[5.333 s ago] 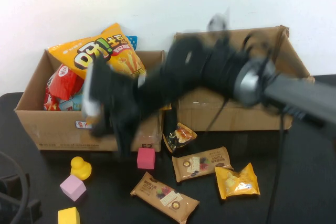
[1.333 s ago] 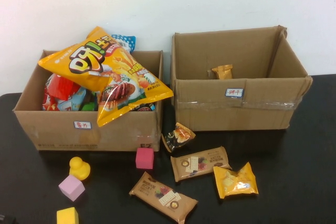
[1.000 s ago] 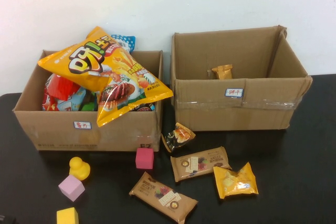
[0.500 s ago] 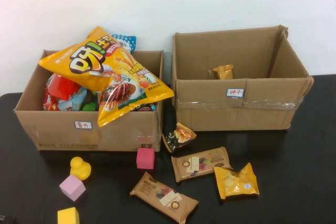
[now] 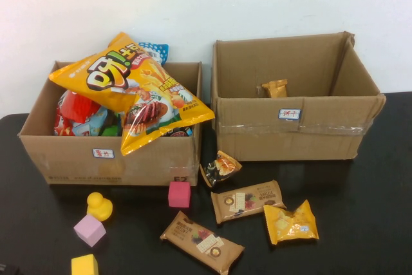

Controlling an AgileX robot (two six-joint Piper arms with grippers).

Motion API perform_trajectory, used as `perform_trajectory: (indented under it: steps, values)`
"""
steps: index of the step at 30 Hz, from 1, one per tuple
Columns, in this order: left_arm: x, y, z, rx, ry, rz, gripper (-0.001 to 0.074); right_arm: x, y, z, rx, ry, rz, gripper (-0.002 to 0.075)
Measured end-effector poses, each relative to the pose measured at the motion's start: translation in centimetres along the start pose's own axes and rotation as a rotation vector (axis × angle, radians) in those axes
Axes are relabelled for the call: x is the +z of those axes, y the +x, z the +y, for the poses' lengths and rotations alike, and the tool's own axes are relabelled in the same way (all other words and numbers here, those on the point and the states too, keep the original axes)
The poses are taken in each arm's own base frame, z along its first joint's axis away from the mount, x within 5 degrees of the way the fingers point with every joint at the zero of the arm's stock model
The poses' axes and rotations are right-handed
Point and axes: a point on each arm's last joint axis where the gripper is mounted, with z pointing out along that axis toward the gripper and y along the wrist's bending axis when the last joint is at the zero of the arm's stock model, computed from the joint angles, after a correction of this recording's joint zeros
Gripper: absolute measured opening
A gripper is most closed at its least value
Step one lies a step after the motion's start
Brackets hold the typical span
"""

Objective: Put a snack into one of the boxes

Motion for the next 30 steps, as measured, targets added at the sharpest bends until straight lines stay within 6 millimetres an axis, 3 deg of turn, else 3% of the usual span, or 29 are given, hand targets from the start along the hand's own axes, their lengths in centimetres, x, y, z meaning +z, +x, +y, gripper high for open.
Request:
perform_trajectory:
  steps: [8, 30]
  values:
    - [0.0, 0.0, 0.0, 0.0, 0.0, 0.0, -0.0002, -0.1, 1.3, 0.1, 0.045, -0.015, 0.143, 0.0001]
    - [0.0, 0.0, 0.0, -0.001, 0.001, 0.002, -0.0002, -0.1, 1.3, 0.2, 0.052, -0.03, 0.143, 0.0001]
